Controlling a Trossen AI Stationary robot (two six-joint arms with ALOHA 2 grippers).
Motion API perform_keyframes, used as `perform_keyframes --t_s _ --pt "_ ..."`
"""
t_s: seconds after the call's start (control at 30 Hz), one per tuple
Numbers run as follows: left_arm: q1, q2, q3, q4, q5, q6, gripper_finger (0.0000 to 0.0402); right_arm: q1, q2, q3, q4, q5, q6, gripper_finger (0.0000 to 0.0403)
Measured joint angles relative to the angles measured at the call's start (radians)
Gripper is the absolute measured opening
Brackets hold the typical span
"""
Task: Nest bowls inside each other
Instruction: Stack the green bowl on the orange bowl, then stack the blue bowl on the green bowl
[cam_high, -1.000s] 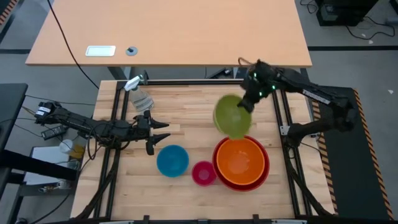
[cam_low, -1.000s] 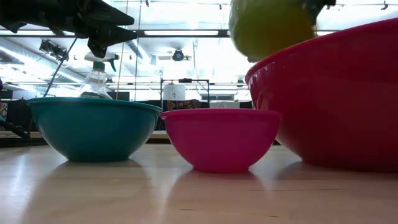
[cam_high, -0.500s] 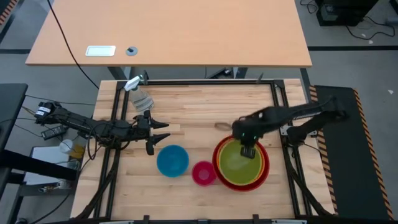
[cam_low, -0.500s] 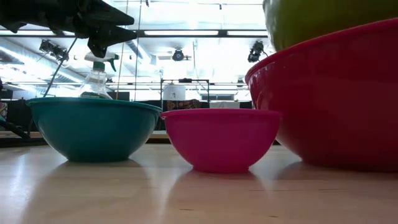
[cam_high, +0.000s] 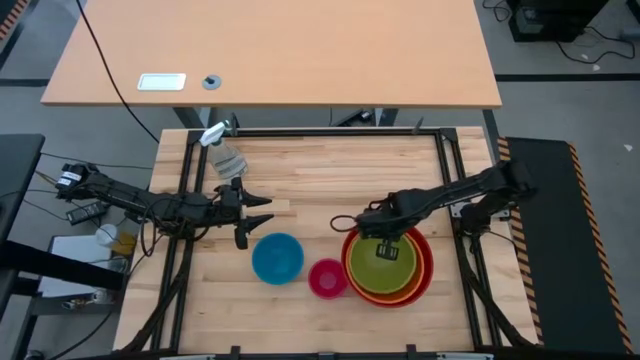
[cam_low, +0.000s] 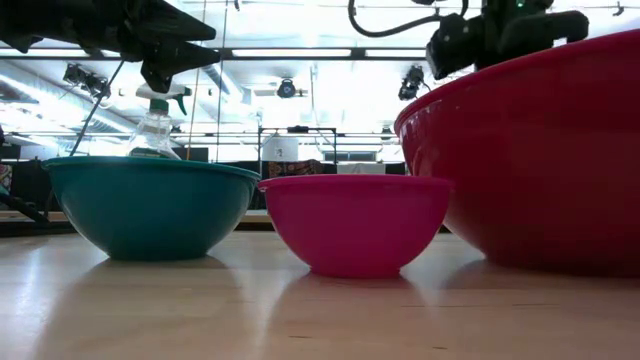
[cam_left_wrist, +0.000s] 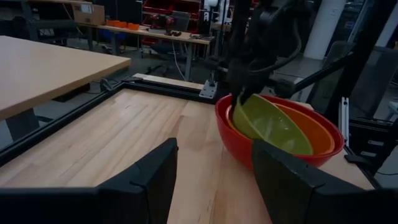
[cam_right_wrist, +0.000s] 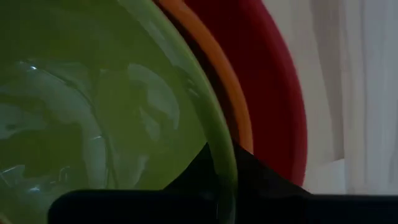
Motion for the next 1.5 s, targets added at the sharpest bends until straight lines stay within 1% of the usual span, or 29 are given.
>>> perform_keyframes --t_s 0.1,0.2,0.33,0.43,0.57,0.7,0.8,0.83,0.9,1.03,1.1,1.2,1.3,1.4,1.5 --pt "0.0 0.0 0.0 0.0 0.0 0.0 0.0208 -0.004 0.001 0.0 0.002 -0.001 -0.002 0.0054" --pt "0.0 0.0 0.0 0.0 0.0 0.0 0.0208 -0.009 -0.012 0.0 -0.015 -0.014 0.0 0.0086" --pt "0.0 0.0 0.0 0.0 0.0 0.0 0.0208 -0.022 -0.036 0.0 -0.062 -0.078 0.029 0.0132" --pt "0.0 0.0 0.0 -0.001 0.0 0.0 0.0208 -0.034 -0.055 0.0 -0.123 -0.125 0.064 0.0159" --pt "0.0 0.0 0.0 0.0 0.0 0.0 0.0208 -0.043 -0.077 0.0 -0.197 -0.126 0.106 0.0175" --pt "0.0 0.0 0.0 -0.001 0.014 -0.001 0.0208 -0.043 -0.108 0.0 -0.192 -0.107 0.123 0.0175" --pt "0.0 0.0 0.0 -0.001 0.087 -0.023 0.0208 -0.042 -0.139 0.0 -0.103 -0.076 0.115 0.0174" --pt "-0.002 0.0 0.0 -0.001 0.108 -0.023 0.0208 -0.036 -0.148 0.0 -0.05 -0.06 0.1 0.0174" --pt "-0.013 0.0 0.0 -0.001 0.118 -0.023 0.0208 -0.021 -0.159 0.0 0.084 -0.018 0.062 0.0174" --pt "-0.046 0.007 0.027 -0.038 0.086 -0.023 0.0208 0.023 -0.14 0.001 0.41 -0.001 -0.083 0.0174" --pt "-0.072 0.032 0.08 -0.083 0.049 -0.023 0.0208 0.046 -0.108 0.001 0.548 -0.001 -0.169 0.0174" --pt "-0.13 0.098 0.189 -0.221 -0.017 -0.024 0.0208 0.065 -0.053 0.001 0.697 0.0 -0.278 0.0174" --pt "-0.182 0.188 0.295 -0.362 -0.069 -0.043 0.0208 0.072 0.001 0.003 0.796 0.0 -0.354 0.0174" --pt "-0.221 0.272 0.385 -0.474 -0.076 -0.075 0.0208 0.071 0.069 0.056 0.801 0.022 -0.387 0.0174" --pt "-0.244 0.337 0.44 -0.64 -0.076 -0.173 0.0208 0.072 0.151 0.153 0.771 0.042 -0.438 0.0174"
